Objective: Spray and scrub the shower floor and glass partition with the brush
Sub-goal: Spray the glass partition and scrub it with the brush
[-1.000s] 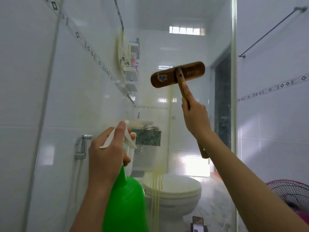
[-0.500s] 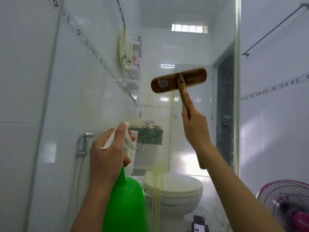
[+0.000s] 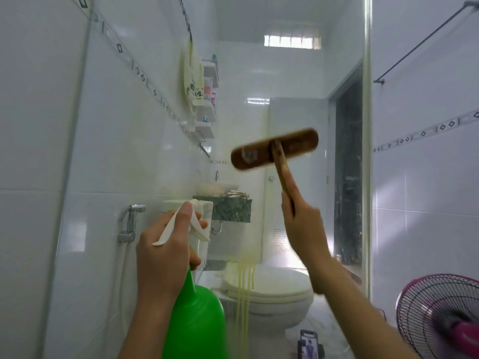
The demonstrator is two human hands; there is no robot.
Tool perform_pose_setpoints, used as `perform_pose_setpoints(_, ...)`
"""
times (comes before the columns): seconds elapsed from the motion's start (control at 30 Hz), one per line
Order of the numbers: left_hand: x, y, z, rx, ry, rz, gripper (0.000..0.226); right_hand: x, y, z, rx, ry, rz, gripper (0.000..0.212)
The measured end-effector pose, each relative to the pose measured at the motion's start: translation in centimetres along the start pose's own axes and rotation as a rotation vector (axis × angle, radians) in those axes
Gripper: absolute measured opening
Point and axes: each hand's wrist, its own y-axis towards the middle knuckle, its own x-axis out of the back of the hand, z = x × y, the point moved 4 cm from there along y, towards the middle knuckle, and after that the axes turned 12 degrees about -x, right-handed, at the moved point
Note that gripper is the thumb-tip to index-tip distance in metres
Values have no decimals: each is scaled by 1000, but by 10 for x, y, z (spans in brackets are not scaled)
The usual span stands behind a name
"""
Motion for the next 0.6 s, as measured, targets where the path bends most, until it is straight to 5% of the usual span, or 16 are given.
perform_pose_setpoints(0.13,-1,-6,-2,6,-5,3,42,-1,-68,-19,2,-46,96,57)
perform_pose_setpoints(0.33,-25,2,-6,-75,79,56,41,22,59,28,109,-80,-13,53)
perform_pose_setpoints(0.6,-80,64,-34,-44,16,129,49,51,-19,-54,-59,-59,46,55)
